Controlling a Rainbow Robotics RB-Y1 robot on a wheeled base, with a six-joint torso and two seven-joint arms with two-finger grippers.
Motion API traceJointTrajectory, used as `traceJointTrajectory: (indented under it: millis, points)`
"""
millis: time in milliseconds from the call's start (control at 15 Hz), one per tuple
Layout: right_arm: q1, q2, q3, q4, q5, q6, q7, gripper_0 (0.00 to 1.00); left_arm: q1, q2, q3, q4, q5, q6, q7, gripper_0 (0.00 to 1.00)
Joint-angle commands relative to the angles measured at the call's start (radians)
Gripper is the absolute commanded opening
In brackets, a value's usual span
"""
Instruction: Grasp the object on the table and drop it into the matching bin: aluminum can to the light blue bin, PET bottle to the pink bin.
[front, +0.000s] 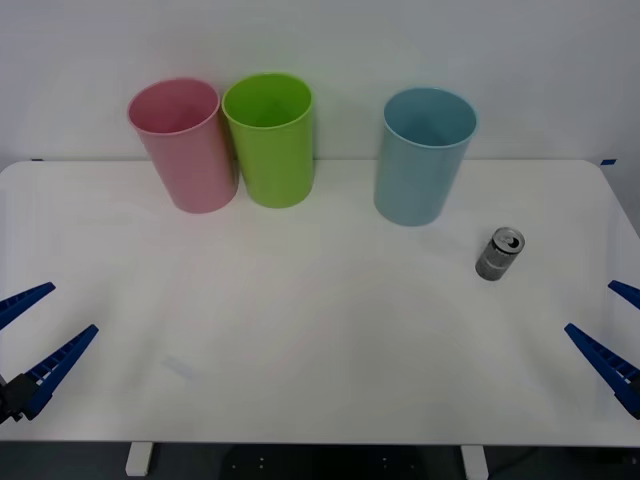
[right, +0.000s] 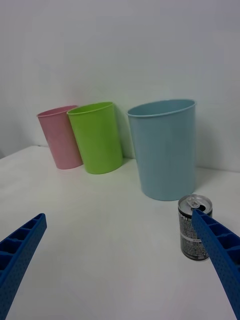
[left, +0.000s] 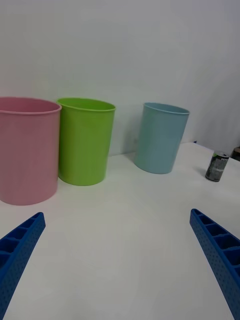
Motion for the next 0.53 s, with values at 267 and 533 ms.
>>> traceJointTrajectory:
  millis: [267, 533]
  points:
    - [0.022, 0.030, -0.012, 0.020, -0.012, 0.002, 0.000, 1.00, 0.000, 0.000, 0.000, 0.000, 0.000, 0.000, 0.000, 1.00]
    - [0.030, 0.026, -0.006, 0.015, -0.010, 0.019, 0.009, 1.00, 0.000, 0.000, 0.000, 0.000, 0.000, 0.000, 0.000, 1.00]
